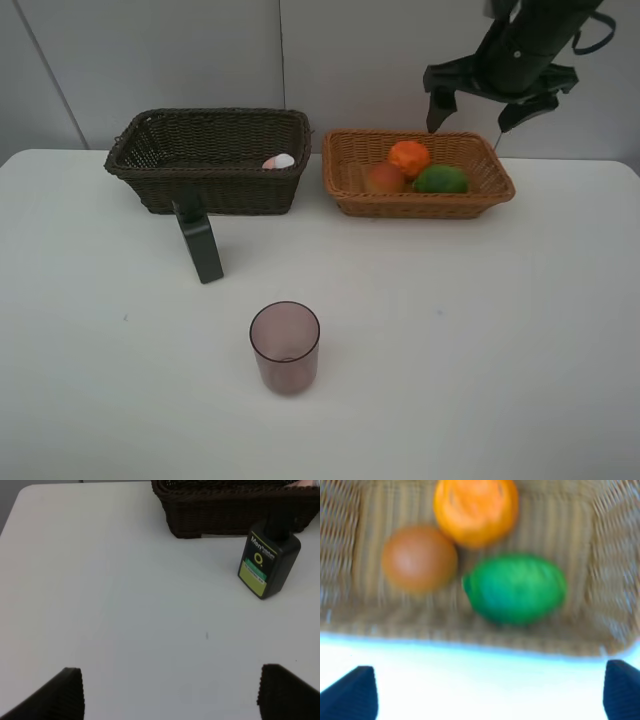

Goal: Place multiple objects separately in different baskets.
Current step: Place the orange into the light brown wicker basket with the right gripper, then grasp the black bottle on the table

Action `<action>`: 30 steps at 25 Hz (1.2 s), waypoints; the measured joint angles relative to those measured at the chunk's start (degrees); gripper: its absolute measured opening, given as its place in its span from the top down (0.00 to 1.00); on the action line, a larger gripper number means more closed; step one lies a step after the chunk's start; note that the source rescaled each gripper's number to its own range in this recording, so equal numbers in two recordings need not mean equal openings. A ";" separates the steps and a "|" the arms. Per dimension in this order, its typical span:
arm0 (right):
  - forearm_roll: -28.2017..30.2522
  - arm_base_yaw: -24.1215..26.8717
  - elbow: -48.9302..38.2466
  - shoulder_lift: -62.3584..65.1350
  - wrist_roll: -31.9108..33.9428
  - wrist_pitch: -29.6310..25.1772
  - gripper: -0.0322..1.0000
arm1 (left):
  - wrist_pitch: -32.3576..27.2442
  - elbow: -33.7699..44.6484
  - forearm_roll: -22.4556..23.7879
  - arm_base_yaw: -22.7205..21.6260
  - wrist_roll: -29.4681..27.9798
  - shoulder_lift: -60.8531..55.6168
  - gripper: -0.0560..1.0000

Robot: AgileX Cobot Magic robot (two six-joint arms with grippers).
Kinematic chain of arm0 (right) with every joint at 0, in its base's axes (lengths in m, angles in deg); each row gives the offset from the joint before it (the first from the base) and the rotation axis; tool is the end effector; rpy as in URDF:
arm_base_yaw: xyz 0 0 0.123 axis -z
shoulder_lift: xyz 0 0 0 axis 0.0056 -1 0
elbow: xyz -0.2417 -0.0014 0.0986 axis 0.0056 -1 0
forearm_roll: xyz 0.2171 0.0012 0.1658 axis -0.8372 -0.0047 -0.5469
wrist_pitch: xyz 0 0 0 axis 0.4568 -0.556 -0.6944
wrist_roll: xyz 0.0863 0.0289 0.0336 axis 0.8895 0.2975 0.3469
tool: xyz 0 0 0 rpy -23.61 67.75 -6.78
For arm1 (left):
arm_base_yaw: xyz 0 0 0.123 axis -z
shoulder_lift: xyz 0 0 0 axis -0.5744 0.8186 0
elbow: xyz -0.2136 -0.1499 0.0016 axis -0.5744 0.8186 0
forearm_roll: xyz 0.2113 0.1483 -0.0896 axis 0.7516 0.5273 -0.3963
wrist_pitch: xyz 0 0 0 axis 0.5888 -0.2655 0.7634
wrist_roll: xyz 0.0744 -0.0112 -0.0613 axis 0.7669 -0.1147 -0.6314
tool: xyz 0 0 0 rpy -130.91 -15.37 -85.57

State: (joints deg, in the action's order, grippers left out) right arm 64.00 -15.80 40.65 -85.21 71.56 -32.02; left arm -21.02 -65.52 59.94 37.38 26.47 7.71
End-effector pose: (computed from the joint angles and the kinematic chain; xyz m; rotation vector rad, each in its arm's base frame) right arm 0.3792 0.0984 0.2513 -0.1167 2.6696 -0.0050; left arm 0.0418 0.0038 0.2870 -0.0267 2.0323 0.0116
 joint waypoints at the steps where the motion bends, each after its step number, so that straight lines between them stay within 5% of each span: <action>1: -0.08 0.00 -3.88 4.47 -0.07 0.03 0.04 | 0.00 0.00 0.00 0.00 0.00 0.00 0.09; 8: 0.02 0.27 -23.67 36.30 -0.35 -1.54 0.04 | 0.00 0.00 0.00 0.00 0.00 0.00 0.09; 17: -1.98 2.83 -35.55 70.78 -3.72 -11.63 0.04 | 0.00 0.00 0.00 0.00 0.00 0.00 0.09; 23: -7.55 2.83 -42.46 86.99 -11.98 -13.35 0.04 | 0.00 0.00 0.00 0.00 0.00 0.00 0.09; 30: -8.83 2.83 -48.59 93.27 -13.50 -13.46 0.04 | 0.00 0.00 0.00 0.00 0.00 0.00 0.09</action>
State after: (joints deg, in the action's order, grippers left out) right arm 55.17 -12.97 -7.94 8.06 58.06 -45.47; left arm -21.02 -65.52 59.94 37.38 26.47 7.71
